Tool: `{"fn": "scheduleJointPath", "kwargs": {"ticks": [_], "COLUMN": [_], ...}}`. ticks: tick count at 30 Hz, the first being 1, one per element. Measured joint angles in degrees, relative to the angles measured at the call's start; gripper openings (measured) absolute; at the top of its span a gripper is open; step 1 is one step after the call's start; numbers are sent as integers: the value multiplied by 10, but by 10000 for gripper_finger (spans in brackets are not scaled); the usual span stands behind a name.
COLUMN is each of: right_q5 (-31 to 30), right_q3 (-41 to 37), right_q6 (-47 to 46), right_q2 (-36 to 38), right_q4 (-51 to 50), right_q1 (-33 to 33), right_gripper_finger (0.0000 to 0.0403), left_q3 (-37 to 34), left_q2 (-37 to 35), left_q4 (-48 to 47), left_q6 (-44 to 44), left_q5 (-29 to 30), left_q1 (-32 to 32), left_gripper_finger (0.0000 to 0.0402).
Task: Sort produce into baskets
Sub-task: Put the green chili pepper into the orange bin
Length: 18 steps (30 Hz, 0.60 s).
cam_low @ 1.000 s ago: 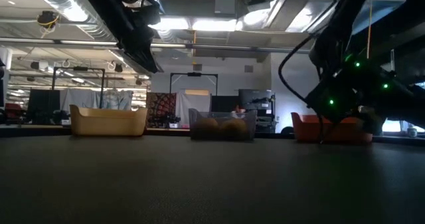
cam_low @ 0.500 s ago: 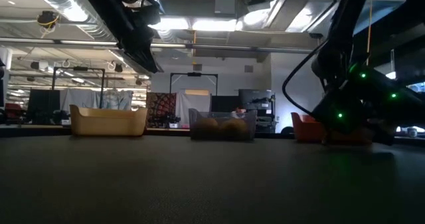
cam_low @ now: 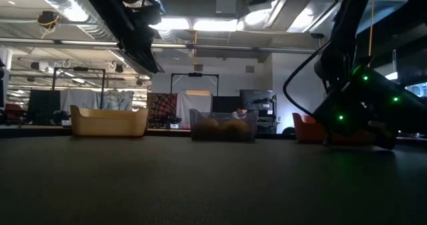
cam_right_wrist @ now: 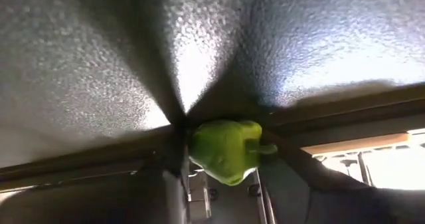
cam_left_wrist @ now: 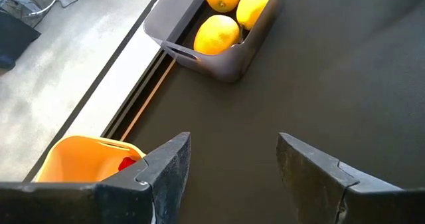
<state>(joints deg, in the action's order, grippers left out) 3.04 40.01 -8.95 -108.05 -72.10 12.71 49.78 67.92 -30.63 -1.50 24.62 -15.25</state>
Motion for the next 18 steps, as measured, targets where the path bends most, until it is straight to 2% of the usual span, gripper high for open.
{"fn": "scheduleJointPath", "kwargs": {"ticks": [8, 14, 18], "right_q5": [1, 21, 12], "right_q3": [1, 7, 34], "right_q6": [2, 7, 7], "right_q2": [0, 24, 60], "right_q4": [-6, -25, -50], "right_q1": [0, 0, 0], "right_gripper_finger": [81, 76, 76], "left_q3": [0, 0, 0], "left_q2": [0, 0, 0], "left_q4": [0, 0, 0], "left_q6": [0, 0, 0], "left_q5": [0, 0, 0], "left_q1": [0, 0, 0], "left_gripper_finger": [219, 219, 219]}}
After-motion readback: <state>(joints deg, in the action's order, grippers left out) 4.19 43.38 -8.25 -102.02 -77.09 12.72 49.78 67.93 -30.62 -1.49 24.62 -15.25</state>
